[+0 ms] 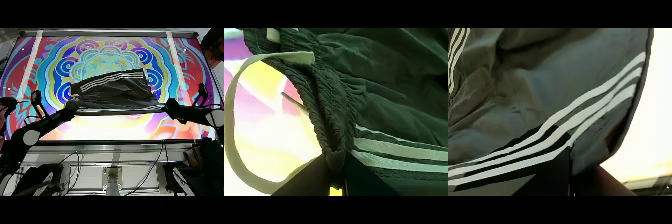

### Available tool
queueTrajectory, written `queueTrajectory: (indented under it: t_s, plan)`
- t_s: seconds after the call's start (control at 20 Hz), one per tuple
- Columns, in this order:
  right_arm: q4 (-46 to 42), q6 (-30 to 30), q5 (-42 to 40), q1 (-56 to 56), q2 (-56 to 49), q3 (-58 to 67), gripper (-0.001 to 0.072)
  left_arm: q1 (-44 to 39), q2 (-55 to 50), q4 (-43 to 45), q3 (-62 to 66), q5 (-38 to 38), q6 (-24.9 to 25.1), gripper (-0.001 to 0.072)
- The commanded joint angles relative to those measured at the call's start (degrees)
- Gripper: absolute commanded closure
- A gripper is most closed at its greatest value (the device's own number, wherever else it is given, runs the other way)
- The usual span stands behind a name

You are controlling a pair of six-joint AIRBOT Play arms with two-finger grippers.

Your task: Fold the clothes and pants, and hang the long-sleeved shirts on hangers.

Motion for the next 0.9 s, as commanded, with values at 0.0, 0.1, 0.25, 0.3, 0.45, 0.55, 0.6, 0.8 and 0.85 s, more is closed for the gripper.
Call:
queueTrajectory:
  t_s: [0.0, 0.1, 0.25, 0.3, 0.45, 0.55, 0.6, 0.8, 0.85]
  plan:
    - [-3.0, 5.6, 11.5, 0.0, 8.4, 0.1, 0.0706, 0.0, 5.7, 0.4, 0.1, -9.2, -0.1, 0.0688]
    - [-2.9, 7.2, 14.8, 0.0, 11.5, 0.1, 0.0707, 0.0, 9.2, 0.4, 0.1, -13.1, -2.1, 0.0688]
    - [-3.0, 8.3, 15.8, 0.0, 13.3, 0.2, 0.0707, 0.0, 15.1, 0.5, 0.1, -17.5, -6.7, 0.0689]
    - [-3.0, 8.3, 15.8, 0.0, 13.2, 0.8, 0.0707, 0.0, 17.1, 0.5, 0.1, -20.5, -8.3, 0.0689]
    - [-4.4, 7.7, 13.0, 0.0, 10.7, 3.9, 0.0707, 0.0, 21.3, 0.5, 0.1, -29.7, -12.5, 0.0689]
    - [-4.4, 5.1, 12.2, 0.0, 7.1, 7.4, 0.0707, 0.0, 23.1, 0.4, 0.1, -33.2, -13.7, 0.069]
    - [-4.4, 4.4, 12.2, 0.0, 4.9, 9.6, 0.0708, 0.0, 23.7, 0.5, 0.1, -34.6, -13.7, 0.069]
    - [-4.3, -1.2, 10.8, 0.0, -6.2, 20.3, 0.0708, 0.0, 23.5, 2.8, 0.2, -32.9, -15.5, 0.069]
    - [-4.2, -1.9, 10.3, 0.0, -9.5, 22.8, 0.0707, 0.0, 23.1, 5.1, 0.4, -30.7, -15.5, 0.069]
